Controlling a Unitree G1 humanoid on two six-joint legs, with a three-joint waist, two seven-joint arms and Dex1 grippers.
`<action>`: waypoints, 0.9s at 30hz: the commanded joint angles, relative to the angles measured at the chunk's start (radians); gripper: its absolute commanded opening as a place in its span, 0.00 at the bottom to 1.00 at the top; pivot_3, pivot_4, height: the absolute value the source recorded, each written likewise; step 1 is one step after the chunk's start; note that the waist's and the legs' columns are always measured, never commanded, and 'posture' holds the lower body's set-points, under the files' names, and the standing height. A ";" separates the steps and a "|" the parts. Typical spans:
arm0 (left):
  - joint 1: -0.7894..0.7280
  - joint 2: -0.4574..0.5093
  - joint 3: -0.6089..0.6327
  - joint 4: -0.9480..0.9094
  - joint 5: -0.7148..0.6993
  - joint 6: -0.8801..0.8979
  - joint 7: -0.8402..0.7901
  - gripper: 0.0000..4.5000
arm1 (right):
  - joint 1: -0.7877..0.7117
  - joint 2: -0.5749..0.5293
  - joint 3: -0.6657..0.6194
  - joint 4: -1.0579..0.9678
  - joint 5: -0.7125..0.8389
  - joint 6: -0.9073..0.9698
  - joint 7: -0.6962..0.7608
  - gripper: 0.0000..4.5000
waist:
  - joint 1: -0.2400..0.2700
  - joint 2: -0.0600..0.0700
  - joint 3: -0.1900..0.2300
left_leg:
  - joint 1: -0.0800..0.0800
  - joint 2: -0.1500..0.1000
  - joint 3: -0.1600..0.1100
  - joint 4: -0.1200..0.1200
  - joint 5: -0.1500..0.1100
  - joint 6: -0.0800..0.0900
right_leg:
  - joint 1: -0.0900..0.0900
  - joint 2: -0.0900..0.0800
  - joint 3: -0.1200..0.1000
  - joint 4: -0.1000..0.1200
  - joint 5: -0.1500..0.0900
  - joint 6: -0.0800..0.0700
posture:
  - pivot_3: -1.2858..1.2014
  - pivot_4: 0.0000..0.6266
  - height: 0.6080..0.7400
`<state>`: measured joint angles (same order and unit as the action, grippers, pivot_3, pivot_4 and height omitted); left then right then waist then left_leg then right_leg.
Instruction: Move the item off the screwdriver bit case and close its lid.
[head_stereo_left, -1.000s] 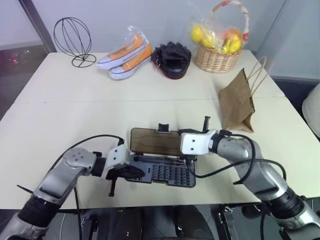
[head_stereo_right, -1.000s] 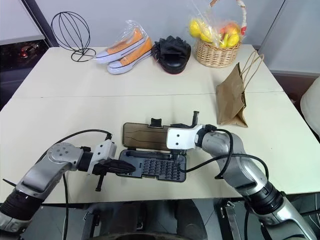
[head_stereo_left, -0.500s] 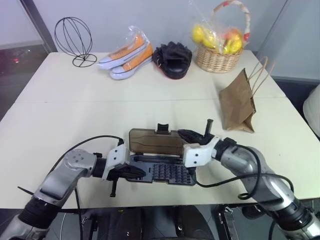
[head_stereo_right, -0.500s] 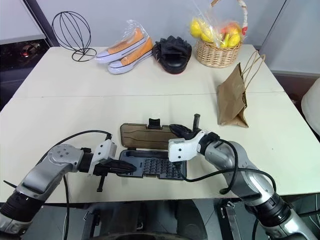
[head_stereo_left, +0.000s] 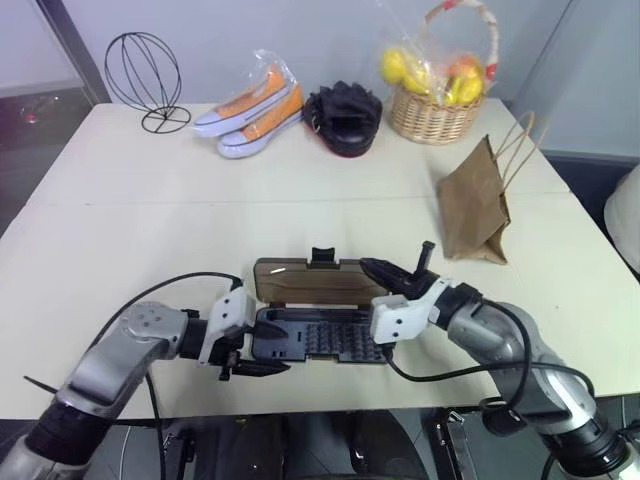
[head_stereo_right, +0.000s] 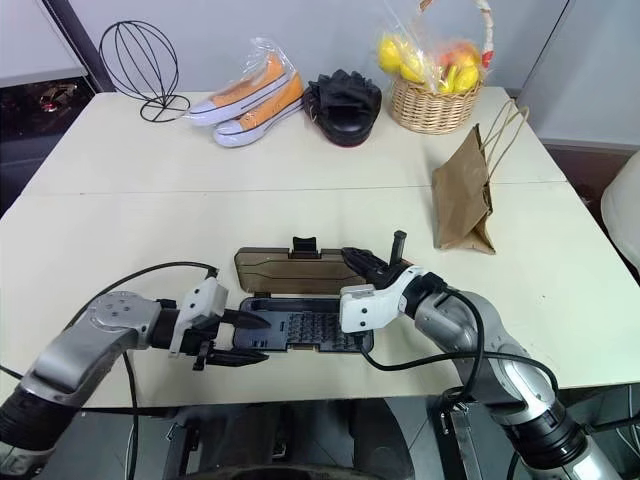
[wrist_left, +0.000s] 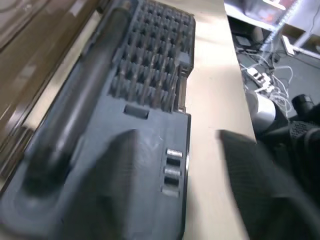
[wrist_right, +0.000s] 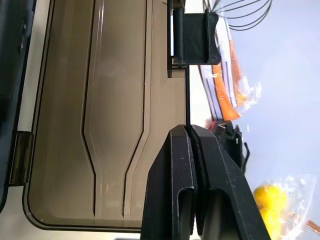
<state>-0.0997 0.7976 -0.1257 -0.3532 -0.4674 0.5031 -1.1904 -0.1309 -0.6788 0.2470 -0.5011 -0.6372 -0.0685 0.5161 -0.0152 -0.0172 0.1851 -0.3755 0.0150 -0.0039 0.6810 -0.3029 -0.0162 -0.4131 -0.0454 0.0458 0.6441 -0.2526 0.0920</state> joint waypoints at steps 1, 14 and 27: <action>-0.002 0.034 0.118 -0.111 -0.156 0.118 0.014 0.73 | -0.017 0.006 -0.040 -0.017 0.002 -0.027 -0.022 0.00 | 0.000 -0.001 0.001 | 0.000 0.000 0.000 0.000 0.000 0.000 | 0.000 0.000 0.000 0.000 0.000 0.000 | 0.52 0.24 1.00; -0.524 0.075 0.348 0.425 -0.454 0.344 0.158 0.03 | -0.003 0.004 -0.064 -0.010 0.006 -0.066 -0.011 0.00 | -0.001 -0.004 0.008 | 0.001 -0.004 -0.002 0.001 0.000 0.000 | 0.002 0.000 -0.001 0.001 -0.001 0.001 | 0.52 0.24 1.00; -0.601 -0.158 -0.067 0.764 0.116 -0.223 -0.047 0.01 | -0.003 0.017 -0.064 -0.035 -0.011 -0.047 0.006 0.00 | 0.001 -0.005 0.009 | -0.017 -0.006 0.001 0.001 0.001 -0.002 | -0.016 0.000 -0.001 0.003 0.002 0.006 | 0.52 0.24 1.00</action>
<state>-0.7001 0.6284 -0.1978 0.4285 -0.3662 0.3226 -1.1964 -0.1285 -0.6682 0.2109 -0.4871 -0.6452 -0.1162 0.5251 -0.0145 -0.0225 0.1939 -0.3925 0.0087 -0.0031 0.6816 -0.3020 -0.0180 -0.4292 -0.0457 0.0445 0.6469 -0.2507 0.0978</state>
